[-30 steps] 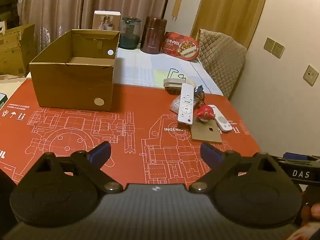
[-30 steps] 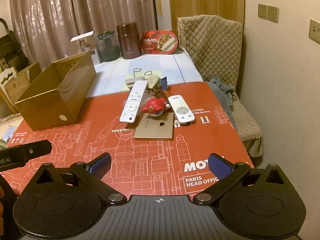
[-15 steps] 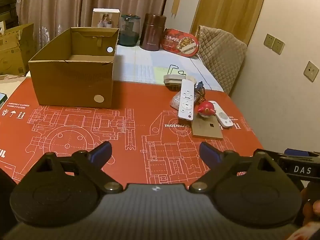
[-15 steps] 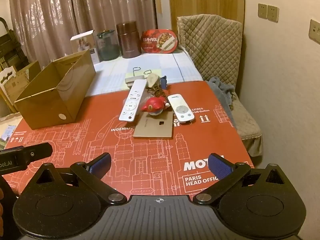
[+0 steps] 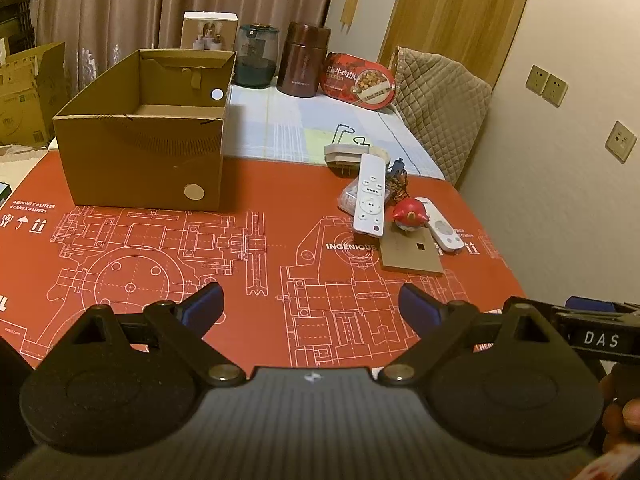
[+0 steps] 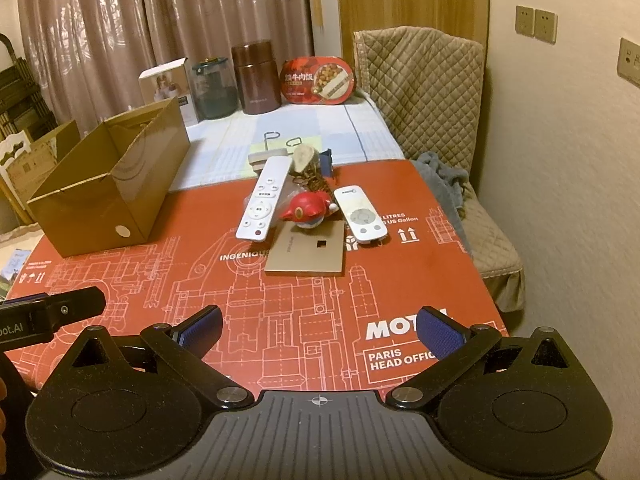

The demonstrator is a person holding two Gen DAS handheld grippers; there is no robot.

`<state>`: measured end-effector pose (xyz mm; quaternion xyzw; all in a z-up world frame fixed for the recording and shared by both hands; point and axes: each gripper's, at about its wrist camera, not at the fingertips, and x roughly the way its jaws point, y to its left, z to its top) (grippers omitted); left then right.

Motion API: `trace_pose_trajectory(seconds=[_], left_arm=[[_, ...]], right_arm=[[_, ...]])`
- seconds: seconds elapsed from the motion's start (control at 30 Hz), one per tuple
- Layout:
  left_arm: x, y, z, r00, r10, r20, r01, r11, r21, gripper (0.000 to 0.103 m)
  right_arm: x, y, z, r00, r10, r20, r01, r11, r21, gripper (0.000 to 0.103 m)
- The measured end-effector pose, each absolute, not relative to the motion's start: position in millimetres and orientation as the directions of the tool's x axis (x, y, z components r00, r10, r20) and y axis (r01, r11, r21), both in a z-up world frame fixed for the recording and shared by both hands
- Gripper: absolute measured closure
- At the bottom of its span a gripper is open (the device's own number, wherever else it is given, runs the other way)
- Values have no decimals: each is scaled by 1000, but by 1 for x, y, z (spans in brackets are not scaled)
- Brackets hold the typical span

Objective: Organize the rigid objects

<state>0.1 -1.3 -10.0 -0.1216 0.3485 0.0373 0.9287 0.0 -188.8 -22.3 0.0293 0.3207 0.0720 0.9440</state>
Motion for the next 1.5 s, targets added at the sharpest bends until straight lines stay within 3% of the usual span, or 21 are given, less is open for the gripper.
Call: trace_pose_trajectory(seconds=[1.5], left_arm=[[3, 0, -12, 745, -27, -666, -148, 968, -204, 11]], right_arm=[[3, -190, -28, 781, 151, -606, -115, 989, 97, 2]])
